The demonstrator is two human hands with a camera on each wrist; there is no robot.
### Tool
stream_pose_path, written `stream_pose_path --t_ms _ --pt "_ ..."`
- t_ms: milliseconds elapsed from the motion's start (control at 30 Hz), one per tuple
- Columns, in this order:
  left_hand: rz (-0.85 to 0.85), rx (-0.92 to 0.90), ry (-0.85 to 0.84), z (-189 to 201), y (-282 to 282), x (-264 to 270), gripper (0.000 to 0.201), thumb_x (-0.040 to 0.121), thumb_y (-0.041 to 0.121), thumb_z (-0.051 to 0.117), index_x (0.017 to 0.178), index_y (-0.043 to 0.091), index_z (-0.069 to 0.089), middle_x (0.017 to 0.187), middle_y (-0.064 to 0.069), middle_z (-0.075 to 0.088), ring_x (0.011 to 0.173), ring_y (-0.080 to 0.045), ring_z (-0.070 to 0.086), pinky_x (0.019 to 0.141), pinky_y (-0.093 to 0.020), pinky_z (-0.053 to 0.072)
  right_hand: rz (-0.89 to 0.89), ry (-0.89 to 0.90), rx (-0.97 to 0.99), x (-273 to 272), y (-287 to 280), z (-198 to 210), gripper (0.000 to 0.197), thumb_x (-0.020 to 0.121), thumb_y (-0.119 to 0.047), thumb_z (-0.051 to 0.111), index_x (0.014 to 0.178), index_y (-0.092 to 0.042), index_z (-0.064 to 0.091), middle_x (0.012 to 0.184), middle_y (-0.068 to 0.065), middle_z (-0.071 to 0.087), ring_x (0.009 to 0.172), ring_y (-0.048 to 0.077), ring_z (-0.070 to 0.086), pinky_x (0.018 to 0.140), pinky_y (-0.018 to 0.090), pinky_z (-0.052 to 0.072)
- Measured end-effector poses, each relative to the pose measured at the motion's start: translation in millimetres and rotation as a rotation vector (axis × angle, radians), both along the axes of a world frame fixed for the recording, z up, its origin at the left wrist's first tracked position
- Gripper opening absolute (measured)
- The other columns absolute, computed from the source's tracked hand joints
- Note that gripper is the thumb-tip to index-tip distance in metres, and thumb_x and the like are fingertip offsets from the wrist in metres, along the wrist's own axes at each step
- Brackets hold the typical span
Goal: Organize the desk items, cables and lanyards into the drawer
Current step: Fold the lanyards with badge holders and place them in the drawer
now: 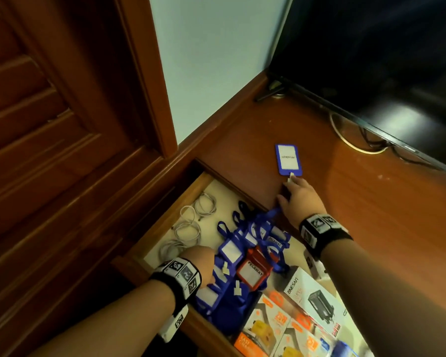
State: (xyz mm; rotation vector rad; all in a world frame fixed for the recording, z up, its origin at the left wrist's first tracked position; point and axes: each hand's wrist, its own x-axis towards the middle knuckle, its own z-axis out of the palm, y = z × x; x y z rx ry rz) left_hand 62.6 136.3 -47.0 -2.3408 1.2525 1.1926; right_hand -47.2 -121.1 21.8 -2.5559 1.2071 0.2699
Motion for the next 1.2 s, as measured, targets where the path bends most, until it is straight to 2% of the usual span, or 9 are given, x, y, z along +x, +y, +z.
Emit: stream_pose_path --t_ms 67,133,367,533,800,967,1033,1100,1200 --pt "-0.001 -0.001 -0.010 4.2 0.0 1.0 0.043 0.091 0.037 0.076 0.122 0.012 0.058 0.125 -0.011 0.065 0.115 -0.032 0.065 0.090 -0.037 0.051 -0.069 -0.113 -0.032 -21.6 5.9 -3.6 0.033 0.096 -0.013 0.058 0.129 -0.011 0.066 0.137 0.014 0.053 0.124 0.038 0.054 0.106 0.043 0.045" --pt "-0.021 -0.008 -0.009 7.2 -0.3 1.1 0.050 0.090 0.037 0.077 0.127 0.013 0.053 0.128 -0.011 0.064 0.118 -0.033 0.063 0.094 -0.039 0.051 -0.190 -0.150 -0.018 -43.5 11.9 -3.3 0.030 0.092 -0.003 0.056 0.119 -0.008 0.068 0.122 0.015 0.054 0.107 0.041 0.059 0.090 0.043 0.051" --pt "-0.219 0.072 -0.109 9.4 6.9 -7.4 0.054 0.091 0.028 0.078 0.135 0.011 0.051 0.130 -0.013 0.063 0.120 -0.034 0.063 0.097 -0.042 0.052 -0.491 -0.146 0.145 -104.3 12.2 12.3 0.029 0.084 -0.009 0.071 0.107 -0.018 0.056 0.100 0.008 0.069 0.090 0.032 0.065 0.078 0.040 0.057" --pt "-0.249 0.081 -0.112 15.8 9.7 -13.0 0.052 0.090 0.029 0.079 0.132 0.011 0.054 0.128 -0.012 0.066 0.118 -0.032 0.065 0.094 -0.040 0.052 -0.670 -0.461 0.319 -132.9 25.0 33.1 0.028 0.084 -0.014 0.078 0.105 -0.021 0.061 0.094 -0.002 0.070 0.081 0.021 0.071 0.069 0.042 0.063" --pt "-0.199 0.142 -0.045 35.2 9.1 -7.9 0.053 0.085 0.037 0.083 0.125 0.014 0.056 0.124 -0.009 0.064 0.113 -0.029 0.064 0.093 -0.039 0.055 -0.483 -0.682 0.269 -145.8 51.1 98.4 0.021 0.092 -0.006 0.069 0.107 -0.020 0.065 0.097 -0.002 0.069 0.087 0.014 0.069 0.068 0.021 0.054" --pt "-0.111 -0.075 -0.120 85.9 -6.7 2.1 0.032 0.095 0.035 0.065 0.122 0.022 0.060 0.123 -0.003 0.067 0.109 -0.022 0.065 0.096 -0.037 0.055 -0.340 -0.755 0.317 -148.5 64.7 141.9 0.023 0.089 0.001 0.064 0.095 -0.020 0.070 0.082 0.004 0.075 0.071 0.018 0.074 0.072 0.031 0.063" --pt "0.002 -0.338 0.011 120.3 -21.8 -2.8 0.042 0.093 0.047 0.067 0.130 0.033 0.055 0.128 0.010 0.064 0.112 -0.012 0.063 0.096 -0.032 0.053 -0.281 -0.779 0.330 -149.2 69.0 160.3 0.022 0.089 0.001 0.064 0.093 -0.019 0.071 0.081 0.005 0.075 0.071 0.022 0.073 0.072 0.032 0.063" --pt "0.025 -0.538 0.282 161.3 -40.6 -19.4 0.072 0.085 0.060 0.074 0.147 0.047 0.039 0.143 0.023 0.046 0.131 -0.002 0.046 0.108 -0.029 0.042 -0.205 -0.815 0.354 -148.0 73.2 179.3 0.022 0.090 0.003 0.065 0.092 -0.018 0.072 0.082 0.005 0.074 0.067 0.021 0.072 0.070 0.033 0.063" --pt "-0.016 -0.672 0.665 206.9 -71.8 -50.3 0.092 0.076 0.070 0.078 0.150 0.063 0.025 0.160 0.029 0.033 0.147 0.004 0.030 0.123 -0.040 0.030 -0.075 -0.873 0.315 -146.8 74.5 206.6 0.021 0.088 0.005 0.066 0.090 -0.015 0.072 0.081 0.004 0.073 0.065 0.018 0.068 0.068 0.034 0.061"
